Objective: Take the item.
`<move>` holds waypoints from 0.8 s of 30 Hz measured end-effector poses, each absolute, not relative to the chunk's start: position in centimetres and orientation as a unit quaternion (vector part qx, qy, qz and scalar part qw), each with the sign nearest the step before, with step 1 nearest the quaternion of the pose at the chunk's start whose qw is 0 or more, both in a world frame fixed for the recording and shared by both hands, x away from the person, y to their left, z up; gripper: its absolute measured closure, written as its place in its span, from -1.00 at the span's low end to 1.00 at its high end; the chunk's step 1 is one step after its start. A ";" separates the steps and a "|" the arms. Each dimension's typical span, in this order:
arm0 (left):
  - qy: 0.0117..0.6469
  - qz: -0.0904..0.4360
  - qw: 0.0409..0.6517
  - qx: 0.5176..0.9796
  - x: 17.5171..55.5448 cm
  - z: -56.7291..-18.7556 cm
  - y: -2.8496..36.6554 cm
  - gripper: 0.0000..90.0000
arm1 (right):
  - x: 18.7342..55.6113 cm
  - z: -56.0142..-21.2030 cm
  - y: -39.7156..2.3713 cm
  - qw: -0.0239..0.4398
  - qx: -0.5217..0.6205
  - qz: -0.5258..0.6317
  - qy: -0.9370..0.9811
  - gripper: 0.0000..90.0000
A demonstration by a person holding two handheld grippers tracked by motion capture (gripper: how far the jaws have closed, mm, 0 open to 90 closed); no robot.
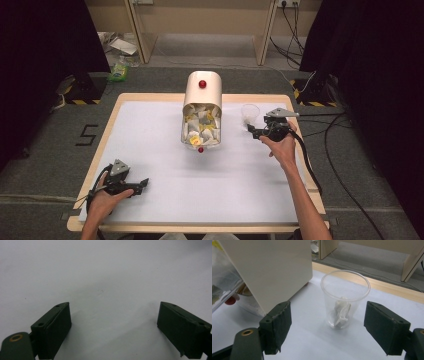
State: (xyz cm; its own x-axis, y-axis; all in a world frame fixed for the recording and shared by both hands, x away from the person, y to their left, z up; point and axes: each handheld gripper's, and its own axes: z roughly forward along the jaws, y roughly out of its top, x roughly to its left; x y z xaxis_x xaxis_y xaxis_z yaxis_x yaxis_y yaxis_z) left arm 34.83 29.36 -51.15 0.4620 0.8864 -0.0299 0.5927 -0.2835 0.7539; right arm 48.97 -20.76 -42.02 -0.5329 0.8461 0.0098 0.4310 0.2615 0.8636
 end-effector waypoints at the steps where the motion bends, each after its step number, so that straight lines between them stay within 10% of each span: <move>1: 0.477 0.203 0.361 0.775 34.8 -51.1 29.4 -0.75 | 48.8 -42.1 -20.8 0.236 0.421 0.437 0.759 -0.49; 24: 0.477 0.203 0.361 0.775 34.8 -51.1 29.4 -0.75 | 45.7 -43.1 -20.2 0.235 0.405 0.433 0.770 -0.57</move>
State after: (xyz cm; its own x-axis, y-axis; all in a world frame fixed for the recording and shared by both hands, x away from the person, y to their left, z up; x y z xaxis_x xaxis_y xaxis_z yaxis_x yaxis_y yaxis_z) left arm 34.82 29.36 -51.15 0.4622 0.8863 -0.0292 0.5926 -0.2842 0.7537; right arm 45.73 -20.19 -43.07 -0.5612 0.8276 -0.0106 0.4204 0.2960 0.8577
